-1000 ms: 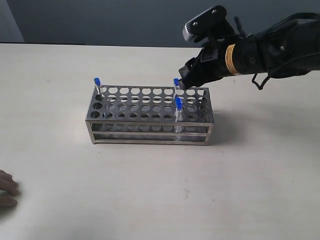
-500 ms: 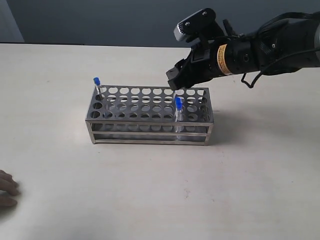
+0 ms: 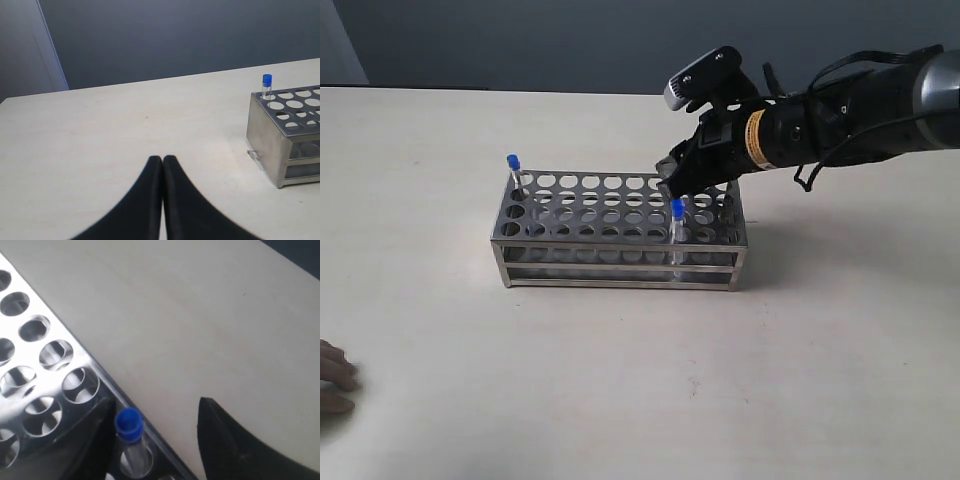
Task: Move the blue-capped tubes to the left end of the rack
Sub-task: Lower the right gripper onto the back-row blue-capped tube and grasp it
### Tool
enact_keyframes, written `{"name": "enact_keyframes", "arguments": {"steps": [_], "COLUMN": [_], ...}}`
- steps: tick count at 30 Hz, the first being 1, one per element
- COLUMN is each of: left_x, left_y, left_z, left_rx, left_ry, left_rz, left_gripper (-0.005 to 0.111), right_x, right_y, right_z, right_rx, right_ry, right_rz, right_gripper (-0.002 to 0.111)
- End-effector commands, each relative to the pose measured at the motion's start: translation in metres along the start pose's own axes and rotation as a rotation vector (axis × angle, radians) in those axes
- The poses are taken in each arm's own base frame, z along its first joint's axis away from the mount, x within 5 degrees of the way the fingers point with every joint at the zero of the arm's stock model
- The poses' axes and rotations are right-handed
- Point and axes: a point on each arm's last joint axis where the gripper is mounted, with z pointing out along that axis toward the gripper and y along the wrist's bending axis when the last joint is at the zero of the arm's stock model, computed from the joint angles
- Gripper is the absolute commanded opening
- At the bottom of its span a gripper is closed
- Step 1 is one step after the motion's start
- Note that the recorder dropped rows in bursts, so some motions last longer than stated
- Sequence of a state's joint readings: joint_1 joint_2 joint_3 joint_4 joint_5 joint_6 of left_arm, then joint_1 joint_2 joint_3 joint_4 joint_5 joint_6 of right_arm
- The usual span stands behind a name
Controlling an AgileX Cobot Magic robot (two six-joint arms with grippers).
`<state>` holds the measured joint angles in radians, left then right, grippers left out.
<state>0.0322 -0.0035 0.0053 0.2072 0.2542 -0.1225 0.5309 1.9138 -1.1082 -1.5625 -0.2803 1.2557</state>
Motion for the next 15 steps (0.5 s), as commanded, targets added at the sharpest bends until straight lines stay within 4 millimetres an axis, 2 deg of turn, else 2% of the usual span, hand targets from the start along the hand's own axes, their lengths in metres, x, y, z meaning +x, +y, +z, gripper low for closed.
{"name": "enact_keyframes", "arguments": {"steps": [1,8,10,13,15], "left_x": [-0.002,-0.002,-0.002,-0.002,-0.002], "left_y": [0.000,0.000,0.000,0.000,0.000], "left_z": [0.000,0.000,0.000,0.000,0.000], "left_rx": [0.006,0.006,0.006,0.006,0.006], "left_ry": [-0.010,-0.010,-0.010,-0.010,-0.010], "left_rz": [-0.005,-0.005,-0.005,-0.005,-0.005], "left_gripper": [0.001,0.001,0.001,0.001,0.001], "right_x": [-0.002,0.012,0.013,0.010,0.005], "right_y": [-0.002,0.000,0.000,0.000,0.000], "right_z": [0.003,0.019,0.020,0.018,0.014], "right_rx": [0.010,-0.020,-0.019,-0.017,-0.013], "right_ry": [-0.037,-0.021,-0.020,-0.029,-0.042], "right_rz": [-0.015,0.045,0.055,0.052,0.048], "right_gripper": [0.049,0.046,0.032,-0.001,0.000]}}
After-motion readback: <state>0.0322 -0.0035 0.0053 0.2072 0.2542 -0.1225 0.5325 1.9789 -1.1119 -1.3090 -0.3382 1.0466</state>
